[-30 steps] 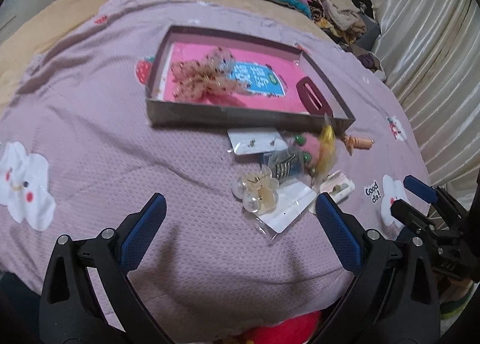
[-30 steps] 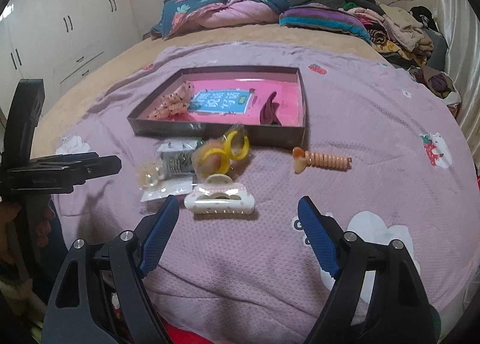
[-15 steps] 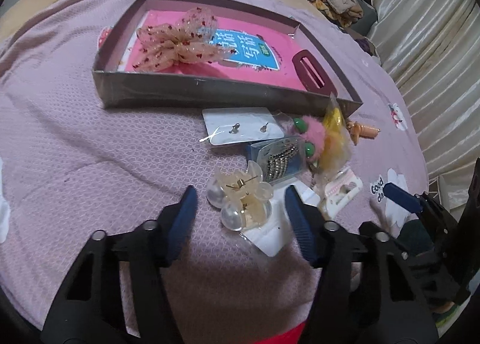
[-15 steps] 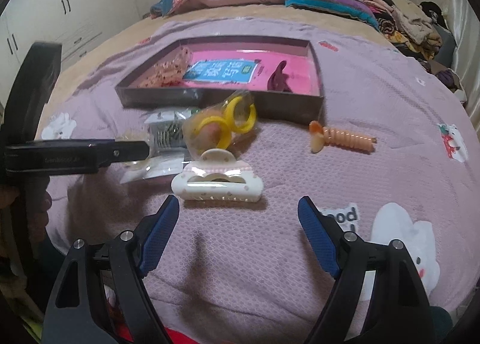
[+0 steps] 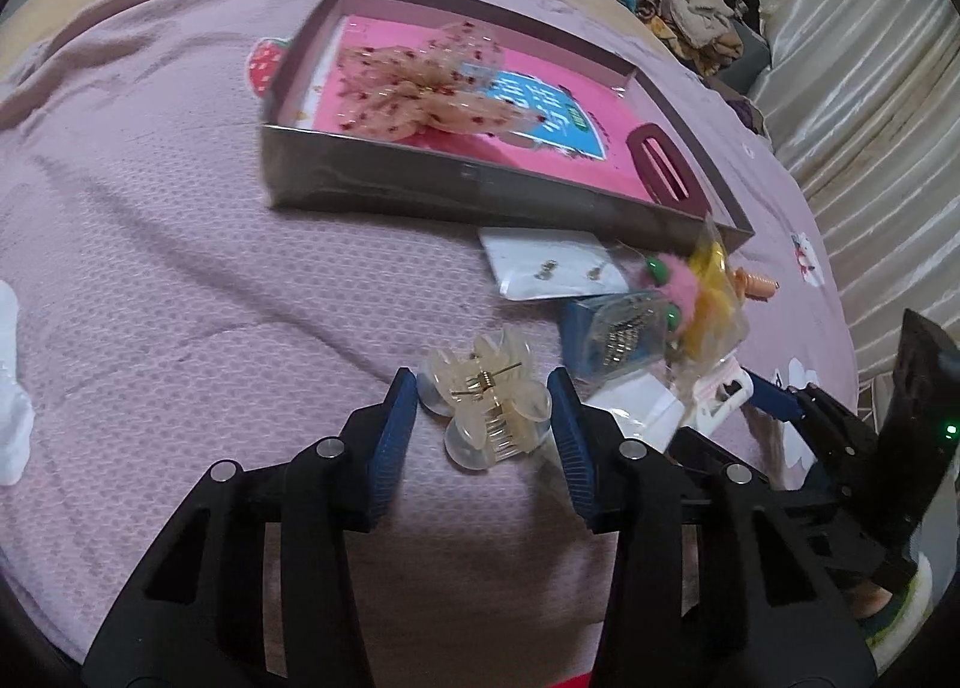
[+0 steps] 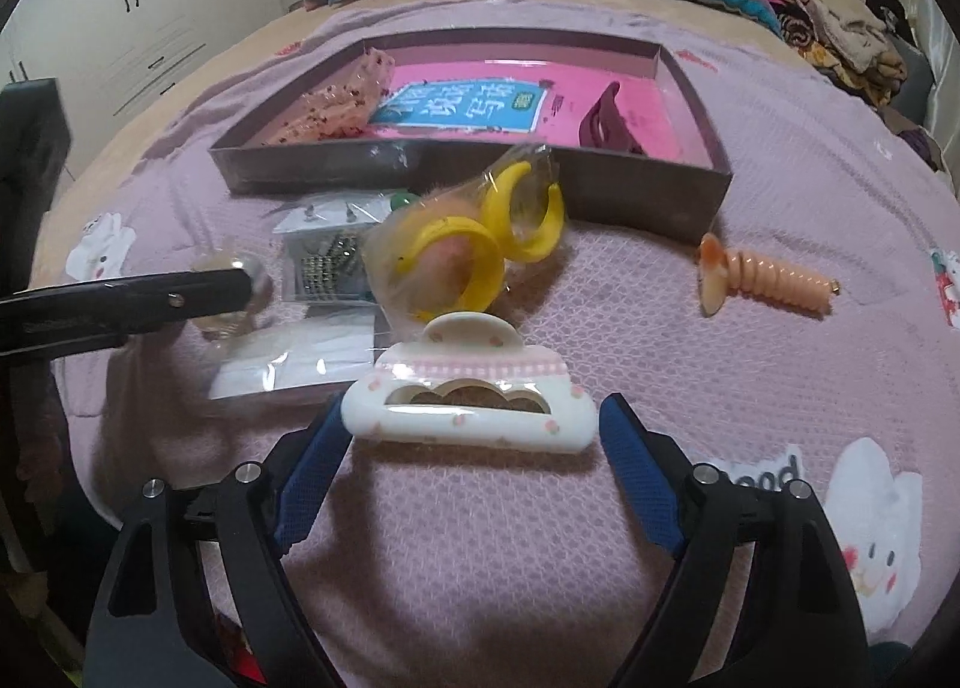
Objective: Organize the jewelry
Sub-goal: 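Grasp the white claw clip with the right tool while the left tool grasps the pearl clip, then carry the white claw clip and pearl clip into the box and release both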
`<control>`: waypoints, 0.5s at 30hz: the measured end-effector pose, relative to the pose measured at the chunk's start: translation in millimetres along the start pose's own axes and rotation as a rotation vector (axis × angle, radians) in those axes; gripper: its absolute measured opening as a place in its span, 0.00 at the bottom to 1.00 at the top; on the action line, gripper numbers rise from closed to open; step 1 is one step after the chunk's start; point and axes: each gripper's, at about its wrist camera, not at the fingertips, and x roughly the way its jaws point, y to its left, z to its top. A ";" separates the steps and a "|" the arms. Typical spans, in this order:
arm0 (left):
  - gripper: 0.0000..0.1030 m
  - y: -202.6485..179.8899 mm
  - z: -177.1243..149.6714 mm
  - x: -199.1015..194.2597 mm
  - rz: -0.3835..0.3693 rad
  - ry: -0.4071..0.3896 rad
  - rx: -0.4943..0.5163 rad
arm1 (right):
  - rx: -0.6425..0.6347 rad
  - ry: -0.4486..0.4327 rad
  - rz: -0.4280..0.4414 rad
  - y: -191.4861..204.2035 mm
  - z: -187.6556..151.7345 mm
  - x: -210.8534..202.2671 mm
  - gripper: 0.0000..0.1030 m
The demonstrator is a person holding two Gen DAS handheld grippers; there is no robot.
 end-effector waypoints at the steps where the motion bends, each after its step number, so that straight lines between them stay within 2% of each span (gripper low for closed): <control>1: 0.36 2.5 0.3 -1.1 -0.001 -0.003 -0.005 | 0.007 0.001 0.009 -0.7 0.2 1.4 0.76; 10: 0.36 11.7 -0.6 -16.6 0.039 -0.041 0.000 | 0.052 -0.062 -0.023 -14.5 -6.4 -18.9 0.74; 11: 0.35 11.6 -1.0 -19.9 0.043 -0.046 0.002 | 0.060 -0.069 -0.024 -16.4 -7.3 -22.8 0.72; 12: 0.35 10.9 -0.6 -21.2 0.046 -0.049 0.005 | 0.068 -0.079 -0.027 -19.1 -7.7 -27.0 0.63; 15: 0.35 8.8 0.9 -27.1 0.053 -0.063 0.012 | 0.104 -0.112 -0.023 -29.3 -9.5 -45.4 0.63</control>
